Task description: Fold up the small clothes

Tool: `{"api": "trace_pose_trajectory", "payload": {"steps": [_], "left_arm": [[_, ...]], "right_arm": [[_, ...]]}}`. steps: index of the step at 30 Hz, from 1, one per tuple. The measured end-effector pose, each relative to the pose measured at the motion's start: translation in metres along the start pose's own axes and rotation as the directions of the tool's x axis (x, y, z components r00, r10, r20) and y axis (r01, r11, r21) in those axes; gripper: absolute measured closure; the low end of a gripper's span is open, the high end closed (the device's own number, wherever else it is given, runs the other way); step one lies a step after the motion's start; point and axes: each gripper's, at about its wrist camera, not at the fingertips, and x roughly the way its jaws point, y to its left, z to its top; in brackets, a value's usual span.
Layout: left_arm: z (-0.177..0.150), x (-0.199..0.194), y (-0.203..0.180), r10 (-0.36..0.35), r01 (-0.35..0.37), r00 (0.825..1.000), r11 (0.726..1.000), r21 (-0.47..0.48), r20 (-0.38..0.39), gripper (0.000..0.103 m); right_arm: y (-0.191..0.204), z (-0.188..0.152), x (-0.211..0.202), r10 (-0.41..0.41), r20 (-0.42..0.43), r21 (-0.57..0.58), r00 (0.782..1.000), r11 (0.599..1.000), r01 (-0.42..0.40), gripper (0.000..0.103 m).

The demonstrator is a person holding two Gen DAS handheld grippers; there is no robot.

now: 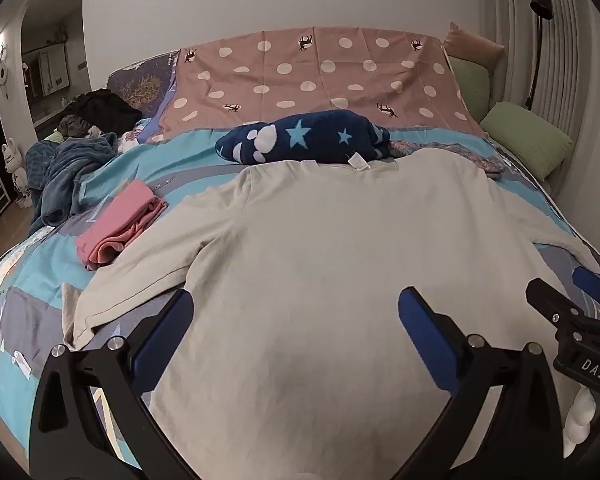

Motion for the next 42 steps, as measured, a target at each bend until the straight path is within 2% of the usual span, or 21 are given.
{"api": "trace_pose_trajectory", "payload": {"steps": [5, 9, 13, 42], "left_arm": [[-0.010, 0.009, 0.002, -0.001, 0.001, 1.000, 1.000, -0.018, -0.013, 0.001], [-0.015, 0.013, 0.004, 0.002, -0.002, 1.000, 1.000, -0.024, -0.021, 0.001], [-0.006, 0.012, 0.011, -0.008, 0.006, 0.999, 1.000, -0.030, -0.049, 0.001], [-0.008, 0.012, 0.013, -0.010, 0.009, 0.999, 1.000, -0.030, -0.053, 0.001]], "right_arm": [[0.004, 0.002, -0.005, -0.012, 0.007, 0.006, 1.000, 1.000, 0.012, 0.002], [0.005, -0.003, 0.001, 0.007, -0.026, -0.008, 1.000, 1.000, -0.007, 0.002], [0.007, -0.003, 0.004, 0.005, -0.029, -0.013, 1.000, 1.000, -0.005, 0.002], [0.017, -0.004, 0.004, 0.000, -0.035, -0.044, 0.999, 0.999, -0.001, 0.002]]}}
